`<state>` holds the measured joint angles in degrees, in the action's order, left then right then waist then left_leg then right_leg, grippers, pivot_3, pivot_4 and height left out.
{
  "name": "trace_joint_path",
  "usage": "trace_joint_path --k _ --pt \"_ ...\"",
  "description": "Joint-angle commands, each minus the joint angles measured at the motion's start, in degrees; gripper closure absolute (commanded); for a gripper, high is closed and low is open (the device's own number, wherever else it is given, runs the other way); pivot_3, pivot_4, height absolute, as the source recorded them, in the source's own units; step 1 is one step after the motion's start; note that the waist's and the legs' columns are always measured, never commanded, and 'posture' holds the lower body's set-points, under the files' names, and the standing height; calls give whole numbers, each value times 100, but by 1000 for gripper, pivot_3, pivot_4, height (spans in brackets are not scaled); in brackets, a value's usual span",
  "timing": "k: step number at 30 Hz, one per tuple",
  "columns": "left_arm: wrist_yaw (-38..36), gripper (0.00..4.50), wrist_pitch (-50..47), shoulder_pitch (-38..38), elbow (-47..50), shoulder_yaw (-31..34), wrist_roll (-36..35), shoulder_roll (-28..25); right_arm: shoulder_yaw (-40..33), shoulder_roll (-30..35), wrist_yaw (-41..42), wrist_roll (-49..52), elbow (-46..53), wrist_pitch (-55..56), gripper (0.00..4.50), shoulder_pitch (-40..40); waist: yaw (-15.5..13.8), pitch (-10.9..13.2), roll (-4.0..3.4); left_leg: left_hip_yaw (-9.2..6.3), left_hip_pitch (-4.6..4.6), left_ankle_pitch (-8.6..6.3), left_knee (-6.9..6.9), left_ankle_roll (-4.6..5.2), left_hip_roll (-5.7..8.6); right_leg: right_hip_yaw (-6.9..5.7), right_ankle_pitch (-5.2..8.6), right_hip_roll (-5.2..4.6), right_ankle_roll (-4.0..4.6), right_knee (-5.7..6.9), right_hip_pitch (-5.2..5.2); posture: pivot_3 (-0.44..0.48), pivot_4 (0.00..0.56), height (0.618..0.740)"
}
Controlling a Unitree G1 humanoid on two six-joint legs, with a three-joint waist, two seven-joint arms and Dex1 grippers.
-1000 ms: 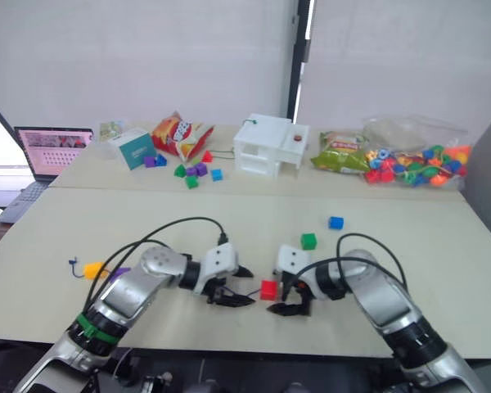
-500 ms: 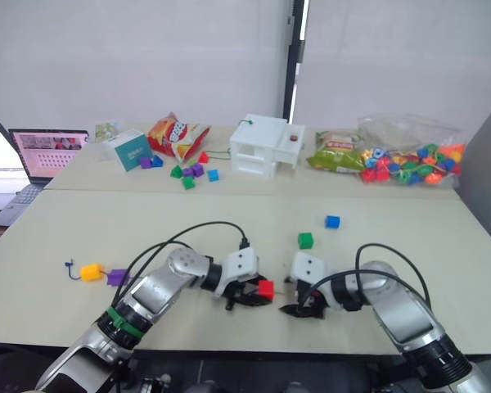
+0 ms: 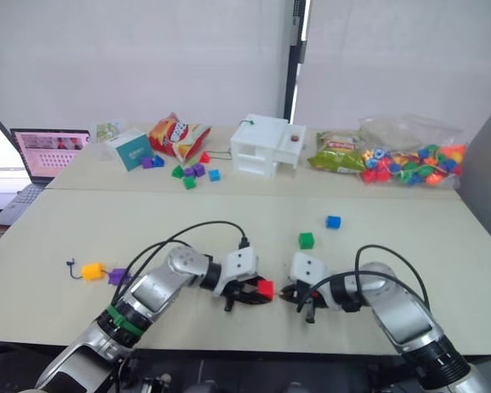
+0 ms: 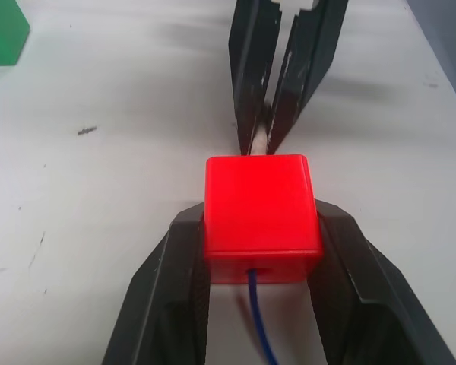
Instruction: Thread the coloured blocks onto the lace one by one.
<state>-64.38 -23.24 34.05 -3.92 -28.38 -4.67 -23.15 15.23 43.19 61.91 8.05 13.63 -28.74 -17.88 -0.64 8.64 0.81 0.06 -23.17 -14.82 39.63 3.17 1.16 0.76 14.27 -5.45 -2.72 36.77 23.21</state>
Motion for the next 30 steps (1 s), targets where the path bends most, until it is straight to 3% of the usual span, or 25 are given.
trace_joint_path --k 1,5,9,15,17,19,25,30 --pt "-386 3288 165 -204 369 223 -126 -523 -47 45 -13 -15 2 18 4500 -114 20 0 0 0 0 0 -1 0 -1 1 0 1 0 0 2 0 150 740" --pt "-810 3288 548 -581 377 814 -265 -1599 9 52 32 26 167 -67 4500 -176 49 1 0 0 -1 0 -2 0 -6 2 1 3 2 0 6 0 150 740" --pt "-1129 3288 1489 -917 -612 1387 -126 -2846 49 92 89 56 308 -115 4500 -188 132 1 1 1 8 2 -30 -5 -9 5 6 1 12 2 16 0 150 740" --pt "-1359 3288 2668 -1042 -2203 1782 30 -3634 48 120 153 79 402 -144 4500 -221 148 2 -4 10 32 3 -59 -6 -9 6 9 -1 18 1 13 0 150 740" --pt "-1275 3288 2991 -1003 -2521 1911 83 -3707 36 135 191 96 423 -161 4500 -253 148 2 -4 10 31 3 -61 -6 -9 5 9 -1 18 2 14 0 150 740" --pt "-1416 2237 2685 -910 -2337 2058 -220 -3663 53 142 224 92 436 -163 4500 -287 149 2 -4 13 32 3 -63 -6 -10 6 9 -1 18 2 14 0 150 740" --pt "-1584 286 1753 -758 -1398 2209 -525 -3573 142 103 254 101 479 -238 4500 -394 126 4 0 14 -6 4 -55 -7 -7 4 8 0 16 6 45 0 150 740" --pt "-1393 286 231 -671 476 2096 -1577 -2705 308 -53 181 34 471 -374 4500 -632 40 5 1 13 -65 6 -23 -8 -4 1 5 -6 11 34 93 0 150 740"
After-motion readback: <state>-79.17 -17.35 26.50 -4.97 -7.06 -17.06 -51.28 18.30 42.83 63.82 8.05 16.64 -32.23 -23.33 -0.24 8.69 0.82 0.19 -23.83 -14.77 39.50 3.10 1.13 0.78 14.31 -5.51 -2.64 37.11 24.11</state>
